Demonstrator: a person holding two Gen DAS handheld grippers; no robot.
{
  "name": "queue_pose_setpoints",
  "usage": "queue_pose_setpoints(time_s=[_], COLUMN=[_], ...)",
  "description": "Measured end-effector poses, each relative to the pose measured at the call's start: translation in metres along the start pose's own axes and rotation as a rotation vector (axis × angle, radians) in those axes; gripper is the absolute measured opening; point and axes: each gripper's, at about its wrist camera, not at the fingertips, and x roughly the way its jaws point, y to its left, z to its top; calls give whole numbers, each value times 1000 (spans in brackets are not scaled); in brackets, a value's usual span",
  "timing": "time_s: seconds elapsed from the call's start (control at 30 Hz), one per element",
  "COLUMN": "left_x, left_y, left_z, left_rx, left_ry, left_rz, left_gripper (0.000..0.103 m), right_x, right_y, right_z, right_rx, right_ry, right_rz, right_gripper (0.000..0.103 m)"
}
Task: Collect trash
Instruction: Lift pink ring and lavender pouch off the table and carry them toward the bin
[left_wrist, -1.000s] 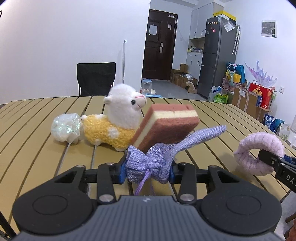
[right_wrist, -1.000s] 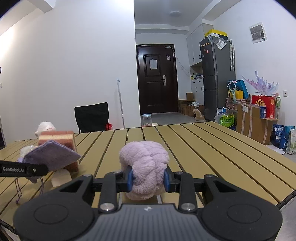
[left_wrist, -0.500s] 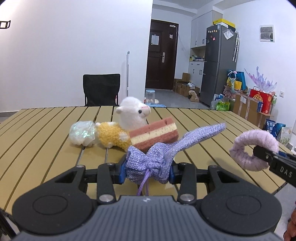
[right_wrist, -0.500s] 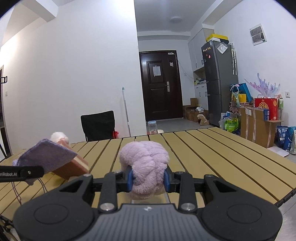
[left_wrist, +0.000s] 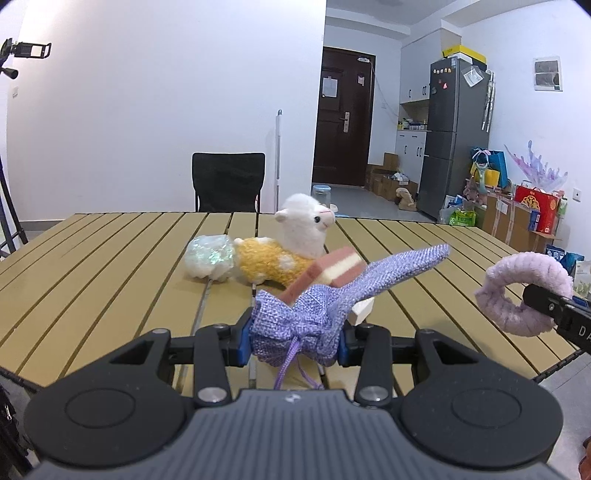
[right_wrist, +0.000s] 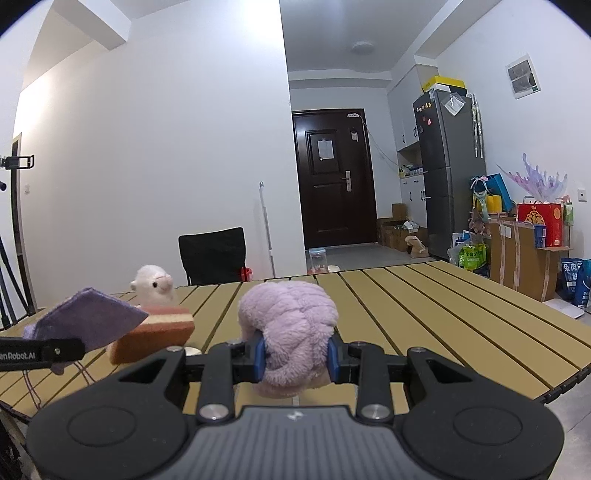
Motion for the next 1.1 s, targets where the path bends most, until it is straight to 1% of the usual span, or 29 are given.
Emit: queue_pose_setpoints(time_s=[0.3, 0.5, 1.1], left_x=[-14, -30, -82], left_y=[17, 26, 44], left_z=[-11, -16, -48], left_rx=[-45, -70, -81], left_ry=[18, 11, 13], left_rz=[25, 32, 50], left_gripper=[41, 41, 41], right_x=[-16, -29, -81], right_y=[8, 10, 19], right_z=[-3, -9, -39], right_rx=[-11, -8, 11], right_ry=[-7, -2, 24], right_rz=[13, 26, 62], right_gripper=[30, 30, 30])
